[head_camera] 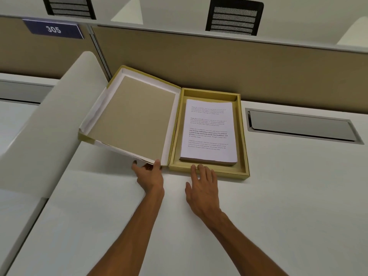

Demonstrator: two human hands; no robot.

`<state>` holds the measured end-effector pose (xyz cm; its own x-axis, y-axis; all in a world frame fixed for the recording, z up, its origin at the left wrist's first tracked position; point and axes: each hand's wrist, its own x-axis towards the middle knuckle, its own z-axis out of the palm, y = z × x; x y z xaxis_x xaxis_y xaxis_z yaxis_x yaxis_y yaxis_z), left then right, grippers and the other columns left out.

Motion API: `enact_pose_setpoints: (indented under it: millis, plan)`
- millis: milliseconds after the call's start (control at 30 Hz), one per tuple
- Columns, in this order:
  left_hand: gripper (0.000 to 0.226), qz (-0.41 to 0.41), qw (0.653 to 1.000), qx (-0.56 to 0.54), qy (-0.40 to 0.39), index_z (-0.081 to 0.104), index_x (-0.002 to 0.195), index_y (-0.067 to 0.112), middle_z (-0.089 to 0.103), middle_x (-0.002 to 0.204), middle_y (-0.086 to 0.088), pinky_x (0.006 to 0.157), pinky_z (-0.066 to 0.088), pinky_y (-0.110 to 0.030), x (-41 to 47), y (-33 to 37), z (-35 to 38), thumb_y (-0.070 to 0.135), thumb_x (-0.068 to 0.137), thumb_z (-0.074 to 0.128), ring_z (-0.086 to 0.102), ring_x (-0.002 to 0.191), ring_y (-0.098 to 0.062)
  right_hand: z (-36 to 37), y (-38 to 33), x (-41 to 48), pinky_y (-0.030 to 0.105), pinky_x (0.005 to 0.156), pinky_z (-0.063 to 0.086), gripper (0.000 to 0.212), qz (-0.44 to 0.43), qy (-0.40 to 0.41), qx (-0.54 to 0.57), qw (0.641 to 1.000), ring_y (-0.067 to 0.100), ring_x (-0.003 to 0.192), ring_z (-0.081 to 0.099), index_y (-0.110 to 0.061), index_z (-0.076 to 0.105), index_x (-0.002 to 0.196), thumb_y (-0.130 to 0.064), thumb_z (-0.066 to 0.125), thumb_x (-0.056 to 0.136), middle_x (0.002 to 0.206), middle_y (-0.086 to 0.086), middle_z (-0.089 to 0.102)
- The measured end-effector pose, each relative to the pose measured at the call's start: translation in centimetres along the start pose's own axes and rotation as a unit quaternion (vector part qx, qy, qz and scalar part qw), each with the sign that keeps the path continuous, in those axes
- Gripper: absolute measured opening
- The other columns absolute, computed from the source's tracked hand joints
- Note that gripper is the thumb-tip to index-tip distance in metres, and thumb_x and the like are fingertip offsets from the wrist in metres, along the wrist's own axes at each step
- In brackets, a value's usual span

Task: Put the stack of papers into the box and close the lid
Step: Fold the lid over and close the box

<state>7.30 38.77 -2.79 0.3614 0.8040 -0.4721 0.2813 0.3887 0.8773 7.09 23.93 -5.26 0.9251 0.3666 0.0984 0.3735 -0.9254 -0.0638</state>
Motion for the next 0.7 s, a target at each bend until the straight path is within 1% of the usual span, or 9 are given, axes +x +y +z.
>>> enact_pose_setpoints:
  millis: [67,133,333,433,500,533,600,633,700]
  plan:
    - [0.057,0.027,0.999,0.023,-0.017,0.049,0.132,0.015,0.065,0.12,-0.011,0.09,0.058,-0.047,-0.2,-0.2,-0.1,0.011,0.083,0.078,0.067,0.105,-0.031,0.0,0.0,0.0,0.052,0.106,0.039,0.065,-0.001,0.002,0.004,1.0,0.034,0.122,0.061,-0.01,0.064,0.13,-0.043,0.076,0.076,0.13,0.015,0.065]
    - [0.06,0.05,0.998,0.036,-0.028,0.045,0.132,0.016,0.063,0.124,-0.013,0.09,0.058,-0.049,-0.4,-0.1,-0.2,0.011,0.082,0.079,0.066,0.108,-0.033,0.0,0.1,0.0,0.053,0.105,0.041,0.065,-0.002,0.009,0.007,1.0,0.034,0.121,0.062,-0.01,0.065,0.129,-0.043,0.078,0.074,0.129,0.014,0.066]
    - [0.067,0.135,0.982,0.109,-0.069,0.037,0.14,0.014,0.062,0.134,-0.017,0.098,0.05,-0.045,-1.2,-0.2,-0.3,0.008,0.086,0.075,0.064,0.118,-0.034,0.0,0.0,0.0,0.051,0.104,0.041,0.064,0.003,0.017,0.011,1.0,0.034,0.121,0.063,-0.011,0.066,0.127,-0.043,0.079,0.073,0.128,0.014,0.067]
    - [0.067,0.183,0.968,0.146,-0.089,0.036,0.141,0.013,0.059,0.138,-0.018,0.097,0.051,-0.044,-1.8,-0.3,-0.1,0.008,0.086,0.074,0.062,0.121,-0.036,-0.3,0.1,-0.1,0.05,0.104,0.041,0.064,0.005,0.012,0.031,0.999,0.033,0.12,0.063,-0.011,0.067,0.126,-0.043,0.08,0.072,0.128,0.013,0.067]
    - [0.069,0.212,0.957,0.169,-0.105,0.036,0.145,0.014,0.057,0.14,-0.017,0.099,0.051,-0.045,-2.1,-0.2,0.0,0.01,0.086,0.074,0.06,0.123,-0.035,-0.7,0.2,-0.1,0.05,0.103,0.043,0.062,0.008,0.006,0.057,0.998,0.033,0.121,0.062,-0.012,0.067,0.126,-0.04,0.081,0.072,0.128,0.012,0.067]
    - [0.071,0.222,0.952,0.176,-0.117,0.036,0.146,0.015,0.056,0.141,-0.015,0.1,0.05,-0.046,-2.1,-0.3,0.1,0.012,0.086,0.073,0.059,0.123,-0.033,-1.0,0.4,-0.2,0.049,0.105,0.043,0.06,0.009,0.004,0.081,0.997,0.032,0.124,0.06,-0.012,0.066,0.128,-0.038,0.08,0.075,0.131,0.012,0.065]
    - [0.072,0.239,0.943,0.183,-0.14,0.037,0.148,0.018,0.055,0.142,-0.011,0.102,0.049,-0.047,-2.2,-0.5,0.2,0.015,0.086,0.074,0.058,0.124,-0.031,-1.7,0.7,-0.2,0.045,0.112,0.037,0.056,0.026,-0.02,0.16,0.987,0.029,0.135,0.048,-0.015,0.056,0.137,-0.035,0.069,0.086,0.143,0.009,0.055]
    - [0.072,0.249,0.938,0.193,-0.145,0.038,0.148,0.019,0.055,0.142,-0.01,0.102,0.05,-0.049,-2.2,-0.7,0.3,0.017,0.086,0.074,0.058,0.125,-0.031,-2.1,1.0,-0.2,0.042,0.115,0.034,0.056,0.041,-0.036,0.212,0.976,0.026,0.139,0.042,-0.017,0.051,0.142,-0.035,0.064,0.09,0.148,0.006,0.049]
    - [0.07,0.27,0.924,0.227,-0.146,0.041,0.147,0.017,0.055,0.139,-0.01,0.101,0.05,-0.051,-2.2,-1.0,0.5,0.017,0.085,0.075,0.057,0.124,-0.032,-3.1,1.4,0.0,0.034,0.114,0.032,0.057,0.072,-0.038,0.313,0.946,0.02,0.14,0.038,-0.02,0.047,0.145,-0.031,0.063,0.092,0.151,0.003,0.044]
